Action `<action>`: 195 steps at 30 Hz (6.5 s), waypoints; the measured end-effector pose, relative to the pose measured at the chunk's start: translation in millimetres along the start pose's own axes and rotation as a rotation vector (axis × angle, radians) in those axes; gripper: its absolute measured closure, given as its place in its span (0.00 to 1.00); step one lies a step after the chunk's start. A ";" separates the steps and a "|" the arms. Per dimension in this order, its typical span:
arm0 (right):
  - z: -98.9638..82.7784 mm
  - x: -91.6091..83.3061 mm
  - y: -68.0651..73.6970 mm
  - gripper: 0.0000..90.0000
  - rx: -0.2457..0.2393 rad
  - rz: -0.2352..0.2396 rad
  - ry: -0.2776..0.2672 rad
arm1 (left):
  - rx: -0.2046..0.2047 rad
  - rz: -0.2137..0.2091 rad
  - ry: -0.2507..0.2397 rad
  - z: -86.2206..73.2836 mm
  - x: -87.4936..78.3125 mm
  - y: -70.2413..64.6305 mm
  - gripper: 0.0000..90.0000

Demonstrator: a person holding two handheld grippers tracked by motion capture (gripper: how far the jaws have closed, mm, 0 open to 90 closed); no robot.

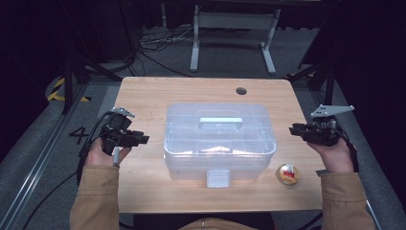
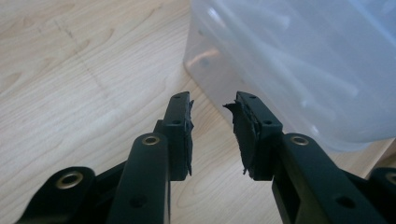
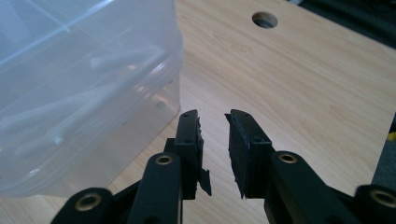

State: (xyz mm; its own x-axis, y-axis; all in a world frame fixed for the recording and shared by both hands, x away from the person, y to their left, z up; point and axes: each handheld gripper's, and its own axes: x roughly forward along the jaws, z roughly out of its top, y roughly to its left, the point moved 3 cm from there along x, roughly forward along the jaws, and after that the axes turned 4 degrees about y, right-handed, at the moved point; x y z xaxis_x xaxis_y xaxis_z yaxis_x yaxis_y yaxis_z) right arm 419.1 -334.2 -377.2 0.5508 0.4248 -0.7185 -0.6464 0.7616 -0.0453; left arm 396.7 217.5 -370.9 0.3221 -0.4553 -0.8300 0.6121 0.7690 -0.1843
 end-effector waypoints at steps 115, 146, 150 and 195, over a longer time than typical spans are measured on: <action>-8.6 8.3 15.1 0.62 0.055 0.159 0.043 | 0.396 -0.051 0.037 122.0 43.6 -117.5 0.84; -8.8 3.5 32.5 0.86 -0.044 0.322 0.035 | 0.304 -0.096 0.089 159.3 30.4 -102.9 0.84; -9.5 2.3 37.2 0.86 -0.059 0.337 0.035 | 0.294 -0.108 0.091 162.7 30.1 -100.4 0.84; 0.2 0.7 64.1 1.00 -0.120 0.443 -0.071 | 0.250 -0.134 -0.060 165.7 -15.9 -92.8 0.59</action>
State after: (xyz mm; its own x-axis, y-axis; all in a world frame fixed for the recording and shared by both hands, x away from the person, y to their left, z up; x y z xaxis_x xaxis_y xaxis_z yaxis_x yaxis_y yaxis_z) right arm 378.2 -284.9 -380.5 0.2395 0.7320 -0.6378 -0.8817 0.4390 0.1727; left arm 454.4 79.0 -253.3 0.2641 -0.5764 -0.7734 0.8085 0.5695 -0.1484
